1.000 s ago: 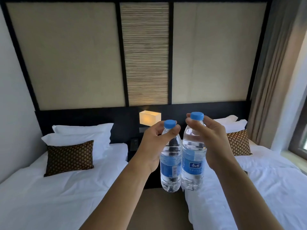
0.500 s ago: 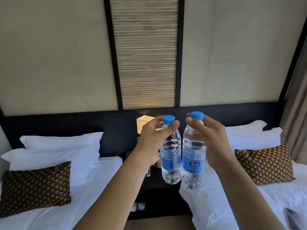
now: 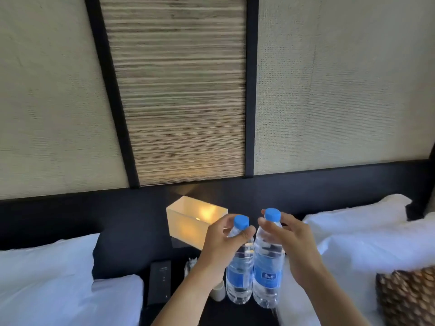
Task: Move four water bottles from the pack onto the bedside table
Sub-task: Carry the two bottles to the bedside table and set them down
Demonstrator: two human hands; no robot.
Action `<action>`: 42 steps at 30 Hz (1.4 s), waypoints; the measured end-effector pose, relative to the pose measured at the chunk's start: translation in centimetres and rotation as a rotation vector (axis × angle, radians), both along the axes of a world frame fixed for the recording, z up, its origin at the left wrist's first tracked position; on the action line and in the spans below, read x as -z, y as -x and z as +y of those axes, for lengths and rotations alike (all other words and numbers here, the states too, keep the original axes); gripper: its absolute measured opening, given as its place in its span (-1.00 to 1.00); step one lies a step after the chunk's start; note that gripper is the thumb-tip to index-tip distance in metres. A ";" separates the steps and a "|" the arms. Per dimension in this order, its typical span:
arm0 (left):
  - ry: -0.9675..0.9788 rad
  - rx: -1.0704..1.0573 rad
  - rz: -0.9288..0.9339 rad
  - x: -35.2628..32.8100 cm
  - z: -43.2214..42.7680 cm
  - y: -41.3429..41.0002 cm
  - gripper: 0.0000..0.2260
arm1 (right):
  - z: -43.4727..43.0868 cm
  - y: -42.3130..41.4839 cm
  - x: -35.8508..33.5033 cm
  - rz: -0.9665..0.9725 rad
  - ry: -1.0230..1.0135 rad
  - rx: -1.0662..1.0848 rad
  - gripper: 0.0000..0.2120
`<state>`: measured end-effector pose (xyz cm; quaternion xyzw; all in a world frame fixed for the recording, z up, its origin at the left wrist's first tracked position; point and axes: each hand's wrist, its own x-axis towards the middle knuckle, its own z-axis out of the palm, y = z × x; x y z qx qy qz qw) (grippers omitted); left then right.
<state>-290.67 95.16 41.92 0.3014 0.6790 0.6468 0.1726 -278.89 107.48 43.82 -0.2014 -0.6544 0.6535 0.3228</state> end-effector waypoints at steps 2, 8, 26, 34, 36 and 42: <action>0.008 -0.005 0.005 2.5 3.7 3.3 -0.79 | 4.0 3.4 2.5 -0.045 0.012 0.003 -0.70; 0.167 0.092 0.144 13.1 13.9 12.7 -0.77 | 15.0 13.5 12.9 -0.166 0.007 0.031 -0.75; 0.090 0.023 0.351 56.7 27.2 32.8 -0.92 | 29.6 35.1 56.7 -0.097 -0.270 0.027 -0.84; 0.133 -0.066 0.361 63.0 30.0 39.1 -0.90 | 32.2 40.2 64.0 -0.126 -0.217 -0.012 -0.87; 0.126 -0.067 0.333 63.4 30.4 39.9 -0.90 | 32.8 40.9 64.4 -0.133 -0.214 -0.013 -0.87; 0.107 -0.055 0.342 63.5 31.9 41.1 -0.87 | 34.5 43.3 65.1 -0.125 -0.229 -0.012 -0.83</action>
